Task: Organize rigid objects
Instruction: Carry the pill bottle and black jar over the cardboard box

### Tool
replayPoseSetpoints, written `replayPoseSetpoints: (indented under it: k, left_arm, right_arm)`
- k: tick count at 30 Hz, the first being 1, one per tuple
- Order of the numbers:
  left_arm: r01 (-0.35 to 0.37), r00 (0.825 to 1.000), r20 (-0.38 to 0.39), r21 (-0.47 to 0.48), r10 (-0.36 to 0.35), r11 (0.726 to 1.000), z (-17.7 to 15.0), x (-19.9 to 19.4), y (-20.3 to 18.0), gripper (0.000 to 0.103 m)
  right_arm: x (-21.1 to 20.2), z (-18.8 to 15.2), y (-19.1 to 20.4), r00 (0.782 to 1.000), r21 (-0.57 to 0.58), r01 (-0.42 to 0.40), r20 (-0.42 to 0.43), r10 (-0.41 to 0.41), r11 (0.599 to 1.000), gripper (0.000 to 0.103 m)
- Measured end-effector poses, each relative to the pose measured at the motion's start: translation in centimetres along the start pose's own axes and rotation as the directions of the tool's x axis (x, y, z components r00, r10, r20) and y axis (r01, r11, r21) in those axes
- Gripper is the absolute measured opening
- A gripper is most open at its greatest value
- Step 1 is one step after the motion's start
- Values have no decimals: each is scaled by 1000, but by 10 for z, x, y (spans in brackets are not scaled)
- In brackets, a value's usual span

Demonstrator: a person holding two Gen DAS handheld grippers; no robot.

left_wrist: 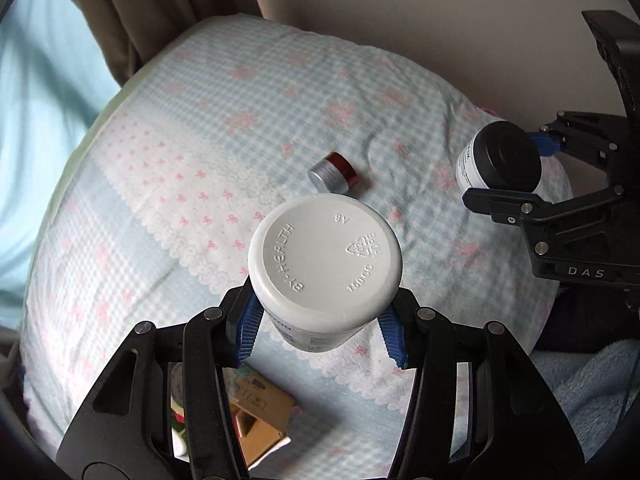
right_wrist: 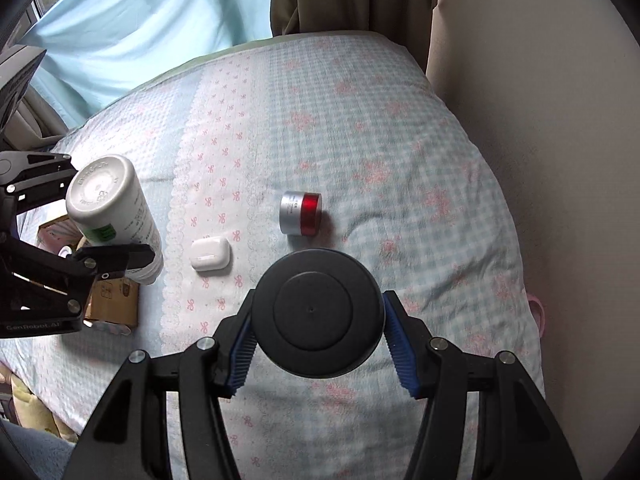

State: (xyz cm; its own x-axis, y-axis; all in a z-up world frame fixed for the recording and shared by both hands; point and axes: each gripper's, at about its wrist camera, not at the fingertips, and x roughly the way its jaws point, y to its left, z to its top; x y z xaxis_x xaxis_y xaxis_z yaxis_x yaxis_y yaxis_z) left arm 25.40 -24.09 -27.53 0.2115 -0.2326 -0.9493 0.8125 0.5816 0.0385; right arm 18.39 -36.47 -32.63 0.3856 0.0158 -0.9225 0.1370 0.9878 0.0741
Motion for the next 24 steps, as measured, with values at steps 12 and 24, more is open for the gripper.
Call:
replayPoseSetpoints:
  k: [12, 24]
  left_arm:
    - [-91, 983, 134, -223, 123, 971, -86, -112, 59, 48]
    - [-144, 979, 79, -395, 190, 907, -217, -157, 150, 48]
  right_arm:
    - [-86, 39, 96, 992, -27, -49, 113, 52, 998, 54]
    - [-98, 30, 247, 986, -116, -139, 79, 149, 983, 54]
